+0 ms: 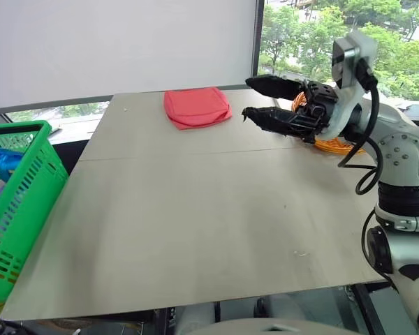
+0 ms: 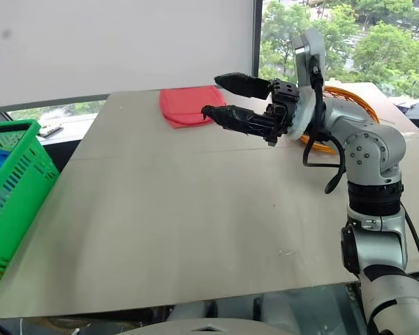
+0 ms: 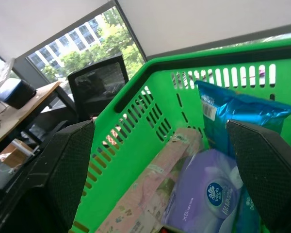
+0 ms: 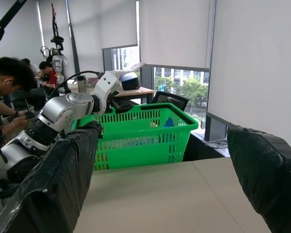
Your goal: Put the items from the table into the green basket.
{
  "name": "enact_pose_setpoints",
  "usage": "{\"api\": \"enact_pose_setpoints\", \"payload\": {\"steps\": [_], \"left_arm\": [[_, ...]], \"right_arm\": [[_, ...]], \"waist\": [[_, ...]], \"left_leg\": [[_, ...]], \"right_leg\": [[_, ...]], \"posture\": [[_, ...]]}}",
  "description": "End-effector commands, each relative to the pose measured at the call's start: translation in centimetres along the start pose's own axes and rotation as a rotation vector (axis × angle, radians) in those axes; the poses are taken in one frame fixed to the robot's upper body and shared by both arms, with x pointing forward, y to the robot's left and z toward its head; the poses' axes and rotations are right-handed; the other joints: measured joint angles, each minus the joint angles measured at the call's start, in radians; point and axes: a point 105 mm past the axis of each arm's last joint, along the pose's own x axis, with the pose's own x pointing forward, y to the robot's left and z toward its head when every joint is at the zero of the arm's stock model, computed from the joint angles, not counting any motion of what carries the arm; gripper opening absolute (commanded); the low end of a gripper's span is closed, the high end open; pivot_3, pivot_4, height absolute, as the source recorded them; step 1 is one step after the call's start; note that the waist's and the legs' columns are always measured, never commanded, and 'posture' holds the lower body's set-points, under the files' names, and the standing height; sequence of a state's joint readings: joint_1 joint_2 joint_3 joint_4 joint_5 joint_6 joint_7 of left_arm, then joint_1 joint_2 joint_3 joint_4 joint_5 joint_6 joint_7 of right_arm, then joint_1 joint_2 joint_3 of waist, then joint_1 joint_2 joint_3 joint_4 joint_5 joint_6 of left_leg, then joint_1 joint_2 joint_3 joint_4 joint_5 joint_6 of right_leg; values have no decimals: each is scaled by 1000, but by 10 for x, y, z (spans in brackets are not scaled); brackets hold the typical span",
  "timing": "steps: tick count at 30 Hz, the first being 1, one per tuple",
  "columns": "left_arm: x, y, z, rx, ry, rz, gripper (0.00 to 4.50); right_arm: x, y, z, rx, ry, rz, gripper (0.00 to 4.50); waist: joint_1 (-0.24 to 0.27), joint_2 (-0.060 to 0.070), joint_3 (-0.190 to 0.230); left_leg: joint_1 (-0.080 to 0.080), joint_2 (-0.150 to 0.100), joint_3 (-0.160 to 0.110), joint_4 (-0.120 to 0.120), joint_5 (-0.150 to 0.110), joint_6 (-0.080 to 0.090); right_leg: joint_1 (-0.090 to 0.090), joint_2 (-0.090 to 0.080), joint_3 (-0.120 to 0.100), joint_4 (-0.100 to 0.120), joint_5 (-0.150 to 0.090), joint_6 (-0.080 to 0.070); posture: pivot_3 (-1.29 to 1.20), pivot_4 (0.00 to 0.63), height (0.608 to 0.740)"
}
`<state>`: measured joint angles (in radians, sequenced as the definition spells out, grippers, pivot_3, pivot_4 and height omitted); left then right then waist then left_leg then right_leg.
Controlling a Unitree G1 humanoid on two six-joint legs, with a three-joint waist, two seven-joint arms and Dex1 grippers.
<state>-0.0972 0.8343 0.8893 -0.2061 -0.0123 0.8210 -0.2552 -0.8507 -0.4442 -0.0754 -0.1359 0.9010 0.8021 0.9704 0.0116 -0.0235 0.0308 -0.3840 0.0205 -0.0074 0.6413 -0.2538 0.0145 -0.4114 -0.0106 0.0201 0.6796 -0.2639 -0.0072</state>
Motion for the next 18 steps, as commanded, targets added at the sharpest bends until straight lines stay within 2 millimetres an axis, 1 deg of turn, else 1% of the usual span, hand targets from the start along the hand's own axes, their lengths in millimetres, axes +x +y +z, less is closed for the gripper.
{"api": "enact_pose_setpoints", "payload": {"steps": [1, 3, 5, 6, 7, 9, 11, 12, 14, 15, 16, 18], "left_arm": [[-9, -32, 36, -26, -176, -159, 4441], [-15, -51, 41, -80, -211, -258, 4441], [-31, -86, 49, -100, -280, -441, 4441], [-43, -104, 51, -113, -307, -544, 4441], [-59, -125, 54, -123, -337, -666, 4441], [-87, -156, 50, -157, -344, -837, 4441], [-108, -180, 37, -252, -303, -943, 4441], [-115, -190, 28, -295, -269, -967, 4441], [-127, -207, 1, -277, -174, -995, 4441], [-131, -211, -7, -264, -147, -1007, 4441], [-135, -216, -20, -243, -108, -1011, 4441], [-145, -224, -42, -255, -44, -1027, 4441]], "right_arm": [[-1, 4, 11, -41, -25, 5, 4500], [-3, 2, 9, -34, -23, -5, 4500], [-11, -3, -3, -28, 15, -38, 4500], [-14, -5, -8, -24, 31, -50, 4500], [-19, -8, -14, -15, 47, -73, 4500], [-29, -14, -27, -3, 77, -126, 4500], [-49, -26, -54, -3, 144, -231, 4500], [-61, -31, -68, -6, 185, -285, 4500], [-85, -41, -96, -32, 269, -389, 4500], [-91, -43, -104, -40, 292, -415, 4500], [-100, -46, -114, -57, 319, -455, 4500], [-119, -47, -136, -54, 356, -521, 4500]], "waist": [[2, 0, 0], [1, 0, 0], [0, -1, -1], [0, -1, -1], [0, -1, -1], [-1, -1, -1], [-1, -1, -2], [-2, -1, -2], [-2, -1, -3], [-4, 0, -3], [-5, 0, -2], [-8, 3, -2]], "left_leg": [[0, 0, 0, 0, 0, 0], [-1, 0, 0, 0, 0, 0], [-1, 0, 0, 0, 0, 0], [-1, 0, 1, 0, 0, 0], [-1, 0, 1, 0, 0, 0], [-2, 0, 1, 0, 0, 0], [-1, 0, 2, 0, 0, 0], [-1, 0, 3, 1, 0, 0], [1, -1, 3, 1, 0, 0], [2, -1, 4, 2, 0, 0], [2, 0, 4, 2, 0, 0], [3, 1, 4, 3, 0, 1]], "right_leg": [[0, 0, 0, 0, 0, 0], [0, 0, 0, -1, 0, 0], [0, -1, 0, -1, 0, 0], [0, -1, 0, -1, 0, 0], [0, -1, 0, -1, 0, 0], [0, -1, 0, -1, 0, 0], [0, -1, 1, -2, 0, 0], [1, 0, 1, -2, 0, 1], [2, 1, 2, 0, 0, 1], [2, 1, 2, 0, 0, 1], [2, 3, 3, 1, 0, 1], [3, 6, 5, 1, 0, 0]], "posture": [[37, 0, 740], [37, 0, 740], [37, 0, 740], [37, 0, 740], [37, 0, 740], [26, 0, 740], [26, 0, 740], [26, 0, 740], [16, 0, 740], [16, 0, 740], [8, 0, 740], [4, 0, 740]]}}
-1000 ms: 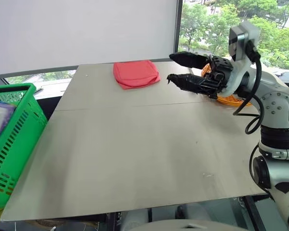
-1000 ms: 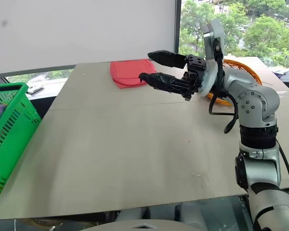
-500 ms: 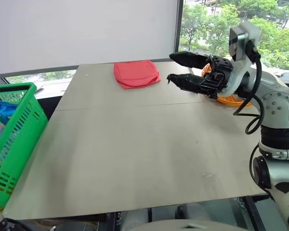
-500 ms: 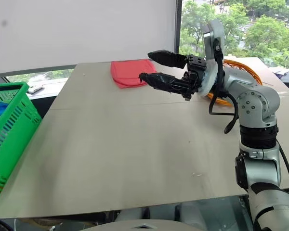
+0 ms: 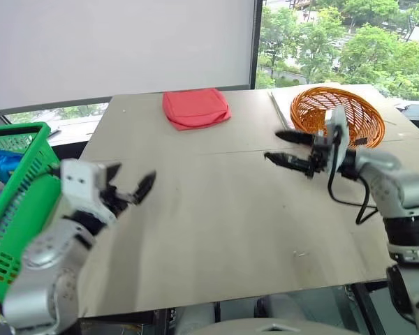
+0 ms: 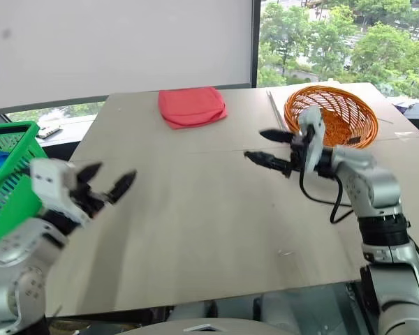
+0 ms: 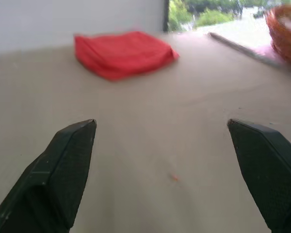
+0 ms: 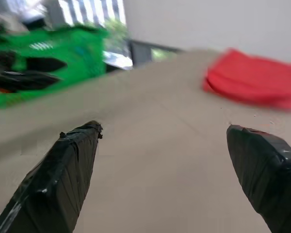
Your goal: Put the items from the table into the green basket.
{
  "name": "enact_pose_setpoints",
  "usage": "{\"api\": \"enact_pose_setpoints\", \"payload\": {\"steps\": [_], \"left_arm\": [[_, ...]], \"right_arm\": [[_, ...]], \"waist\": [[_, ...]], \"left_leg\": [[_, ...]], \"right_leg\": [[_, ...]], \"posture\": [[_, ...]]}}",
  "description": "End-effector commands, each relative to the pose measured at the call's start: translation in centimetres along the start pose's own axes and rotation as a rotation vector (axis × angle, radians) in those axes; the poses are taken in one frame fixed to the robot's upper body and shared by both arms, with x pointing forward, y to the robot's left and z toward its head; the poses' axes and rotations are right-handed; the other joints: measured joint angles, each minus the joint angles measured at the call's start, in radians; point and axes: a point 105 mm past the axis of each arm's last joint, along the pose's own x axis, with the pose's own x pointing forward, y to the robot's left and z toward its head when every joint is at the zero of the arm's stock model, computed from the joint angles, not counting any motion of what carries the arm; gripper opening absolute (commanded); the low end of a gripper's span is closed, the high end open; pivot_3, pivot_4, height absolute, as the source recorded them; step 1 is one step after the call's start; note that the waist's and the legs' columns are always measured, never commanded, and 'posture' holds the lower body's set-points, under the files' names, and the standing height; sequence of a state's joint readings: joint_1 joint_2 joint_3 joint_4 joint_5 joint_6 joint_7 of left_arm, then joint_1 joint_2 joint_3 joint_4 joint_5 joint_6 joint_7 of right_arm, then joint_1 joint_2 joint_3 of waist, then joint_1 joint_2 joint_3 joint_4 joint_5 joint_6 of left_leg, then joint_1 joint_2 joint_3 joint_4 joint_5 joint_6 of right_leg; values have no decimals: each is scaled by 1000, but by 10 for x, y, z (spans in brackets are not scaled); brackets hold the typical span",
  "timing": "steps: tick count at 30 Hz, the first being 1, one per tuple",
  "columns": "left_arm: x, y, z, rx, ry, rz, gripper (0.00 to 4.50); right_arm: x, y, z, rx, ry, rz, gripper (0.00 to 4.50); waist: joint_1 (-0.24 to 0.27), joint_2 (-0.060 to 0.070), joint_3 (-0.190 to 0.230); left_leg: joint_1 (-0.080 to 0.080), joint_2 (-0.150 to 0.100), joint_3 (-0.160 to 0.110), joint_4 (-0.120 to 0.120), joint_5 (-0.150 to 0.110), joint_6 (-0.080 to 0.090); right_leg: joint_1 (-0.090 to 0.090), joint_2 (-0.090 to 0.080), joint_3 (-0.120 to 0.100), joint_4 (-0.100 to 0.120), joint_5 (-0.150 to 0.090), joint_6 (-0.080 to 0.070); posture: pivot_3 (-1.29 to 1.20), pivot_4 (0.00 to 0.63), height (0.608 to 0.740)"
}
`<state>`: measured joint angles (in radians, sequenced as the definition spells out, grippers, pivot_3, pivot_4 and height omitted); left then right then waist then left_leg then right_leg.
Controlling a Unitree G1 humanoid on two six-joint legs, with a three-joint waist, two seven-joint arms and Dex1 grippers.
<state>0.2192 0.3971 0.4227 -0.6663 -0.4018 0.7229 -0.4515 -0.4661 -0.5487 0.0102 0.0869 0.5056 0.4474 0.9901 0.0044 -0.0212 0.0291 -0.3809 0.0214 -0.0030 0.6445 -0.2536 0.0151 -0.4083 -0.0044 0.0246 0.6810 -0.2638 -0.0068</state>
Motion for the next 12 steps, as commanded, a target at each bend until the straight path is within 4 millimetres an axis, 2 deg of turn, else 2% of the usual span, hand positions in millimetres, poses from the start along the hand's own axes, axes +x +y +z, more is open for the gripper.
{"api": "enact_pose_setpoints", "payload": {"steps": [1, 4, 7, 12], "left_arm": [[-2, -10, -19, 19, 15, -3, 4441], [-5, -15, -30, 20, 30, -23, 4441], [-5, -21, -32, 22, 18, -46, 4441], [-2, -27, -34, 47, 8, -74, 4441]], "right_arm": [[-11, -12, -18, -91, 20, -88, 4500], [-19, -13, -40, -86, 45, -121, 4500], [-25, -10, -57, -87, 76, -133, 4500], [-28, -5, -63, -79, 71, -140, 4500]], "waist": [[-2, 1, 0], [-10, 2, 0], [-17, 3, 0], [-23, 3, 0]], "left_leg": [[0, 1, 0, 1, 0, 0], [1, 1, 0, 3, 0, 0], [3, 1, -1, 5, 0, 0], [6, 1, 1, 5, 0, 0]], "right_leg": [[0, 1, 1, 0, 0, 0], [2, 5, 1, 0, 0, 0], [5, 7, 1, 0, 0, 0], [8, 10, 3, -1, 0, 1]], "posture": [[-3, 0, 740], [-8, 0, 740], [-18, 0, 740], [-28, 0, 740]]}}
